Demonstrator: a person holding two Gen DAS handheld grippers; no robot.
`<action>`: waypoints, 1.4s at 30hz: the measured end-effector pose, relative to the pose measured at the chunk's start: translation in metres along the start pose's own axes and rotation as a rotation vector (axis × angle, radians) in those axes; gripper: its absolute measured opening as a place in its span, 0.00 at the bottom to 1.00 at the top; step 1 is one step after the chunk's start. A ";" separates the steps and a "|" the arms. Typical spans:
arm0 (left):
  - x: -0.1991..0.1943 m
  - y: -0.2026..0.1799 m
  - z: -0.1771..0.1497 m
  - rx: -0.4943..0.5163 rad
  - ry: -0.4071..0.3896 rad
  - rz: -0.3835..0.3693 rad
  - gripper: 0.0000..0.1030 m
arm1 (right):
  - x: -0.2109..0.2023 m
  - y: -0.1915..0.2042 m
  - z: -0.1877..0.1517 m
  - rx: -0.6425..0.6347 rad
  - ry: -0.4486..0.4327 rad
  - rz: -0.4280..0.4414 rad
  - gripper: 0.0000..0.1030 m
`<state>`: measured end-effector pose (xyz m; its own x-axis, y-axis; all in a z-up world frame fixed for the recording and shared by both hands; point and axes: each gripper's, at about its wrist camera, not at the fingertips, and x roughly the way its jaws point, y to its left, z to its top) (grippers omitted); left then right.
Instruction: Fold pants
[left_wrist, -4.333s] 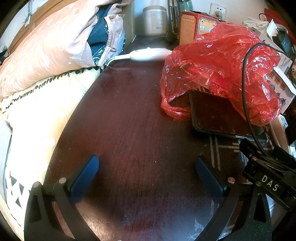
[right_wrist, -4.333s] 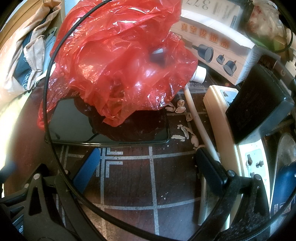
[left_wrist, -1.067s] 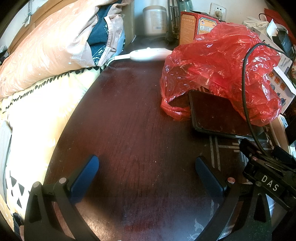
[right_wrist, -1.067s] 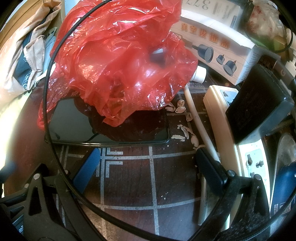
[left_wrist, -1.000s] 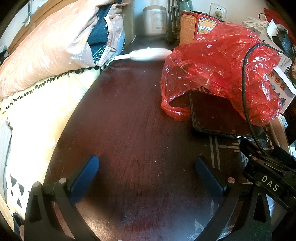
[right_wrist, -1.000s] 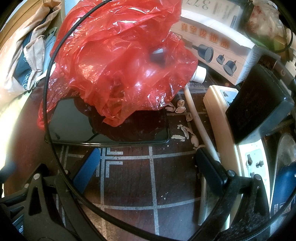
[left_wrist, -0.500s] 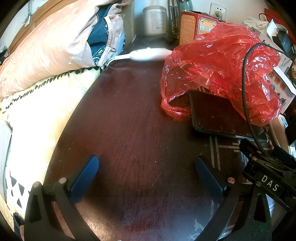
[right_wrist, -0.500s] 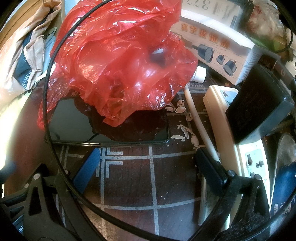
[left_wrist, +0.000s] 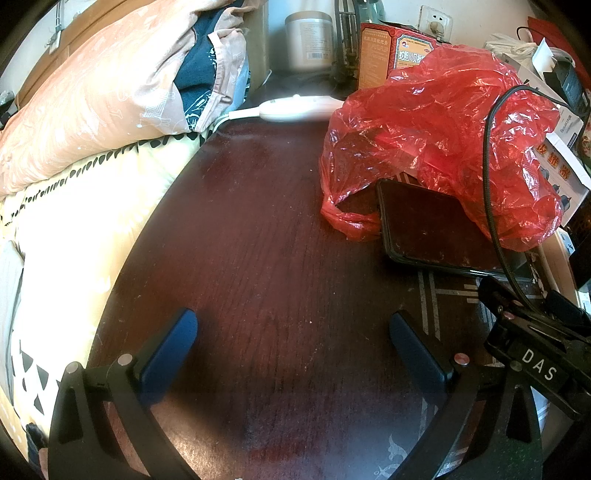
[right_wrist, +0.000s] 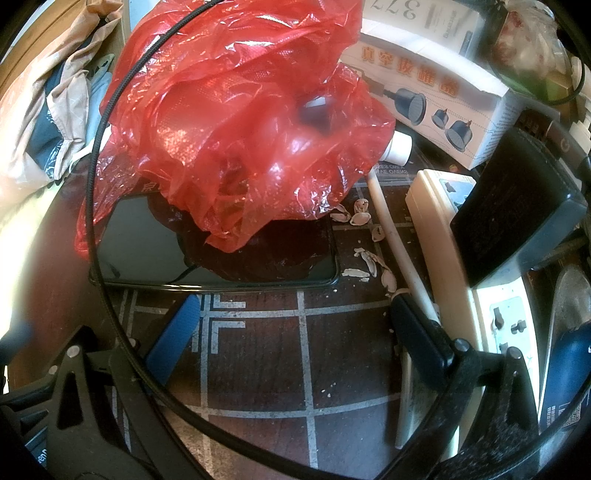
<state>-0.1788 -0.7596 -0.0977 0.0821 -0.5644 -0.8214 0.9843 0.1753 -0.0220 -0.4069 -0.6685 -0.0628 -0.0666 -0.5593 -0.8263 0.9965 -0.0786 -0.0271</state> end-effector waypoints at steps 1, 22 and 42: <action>0.000 0.000 0.000 0.000 0.000 0.000 1.00 | 0.000 0.000 0.000 0.000 0.000 0.000 1.00; 0.000 0.000 0.000 0.000 0.000 0.000 1.00 | -0.002 0.003 -0.002 0.000 0.000 0.000 1.00; 0.000 0.000 0.000 0.000 0.000 0.000 1.00 | -0.004 0.004 -0.003 0.000 0.000 0.000 1.00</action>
<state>-0.1788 -0.7596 -0.0980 0.0823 -0.5642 -0.8215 0.9843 0.1752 -0.0217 -0.4022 -0.6640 -0.0620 -0.0666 -0.5590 -0.8265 0.9965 -0.0787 -0.0271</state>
